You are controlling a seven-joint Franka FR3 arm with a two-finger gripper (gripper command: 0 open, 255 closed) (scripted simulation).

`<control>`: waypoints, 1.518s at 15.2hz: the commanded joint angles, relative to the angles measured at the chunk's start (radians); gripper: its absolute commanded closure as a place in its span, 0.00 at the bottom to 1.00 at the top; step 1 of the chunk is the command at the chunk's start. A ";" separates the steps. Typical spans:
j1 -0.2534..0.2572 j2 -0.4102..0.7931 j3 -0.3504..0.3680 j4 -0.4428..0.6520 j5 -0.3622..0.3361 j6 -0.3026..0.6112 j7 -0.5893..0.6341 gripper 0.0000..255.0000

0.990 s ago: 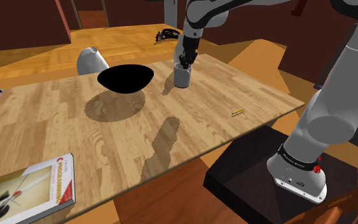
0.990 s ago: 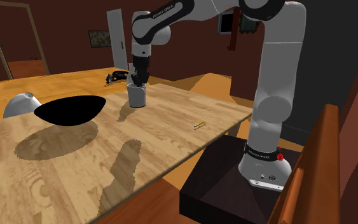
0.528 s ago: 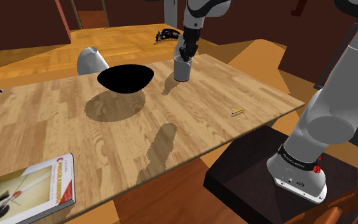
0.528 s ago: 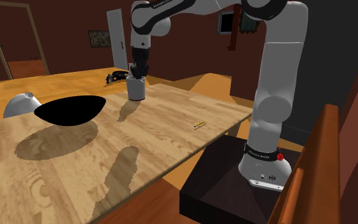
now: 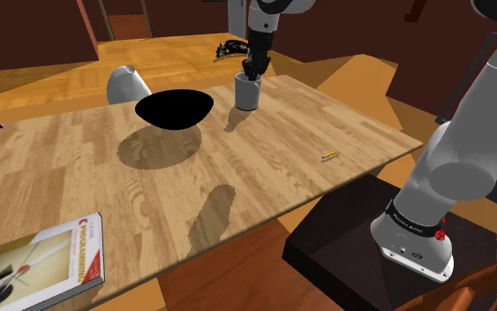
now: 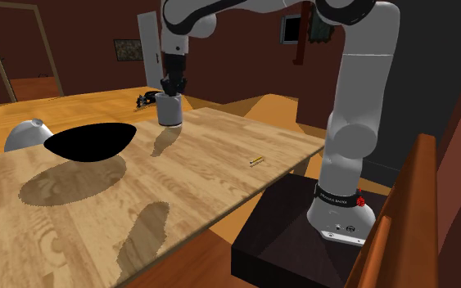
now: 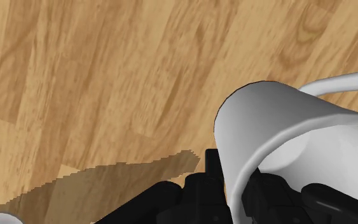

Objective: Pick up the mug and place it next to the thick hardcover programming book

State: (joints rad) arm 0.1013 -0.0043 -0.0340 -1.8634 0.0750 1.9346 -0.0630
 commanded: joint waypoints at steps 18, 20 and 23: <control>0.226 0.097 0.220 0.117 -0.061 0.002 0.465 1.00; 0.252 0.128 0.240 0.156 -0.074 -0.005 0.514 1.00; 0.293 0.182 0.265 0.225 -0.097 -0.021 0.585 1.00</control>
State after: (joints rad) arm 0.3785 0.1548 0.2215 -1.6730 -0.0129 1.9247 0.4930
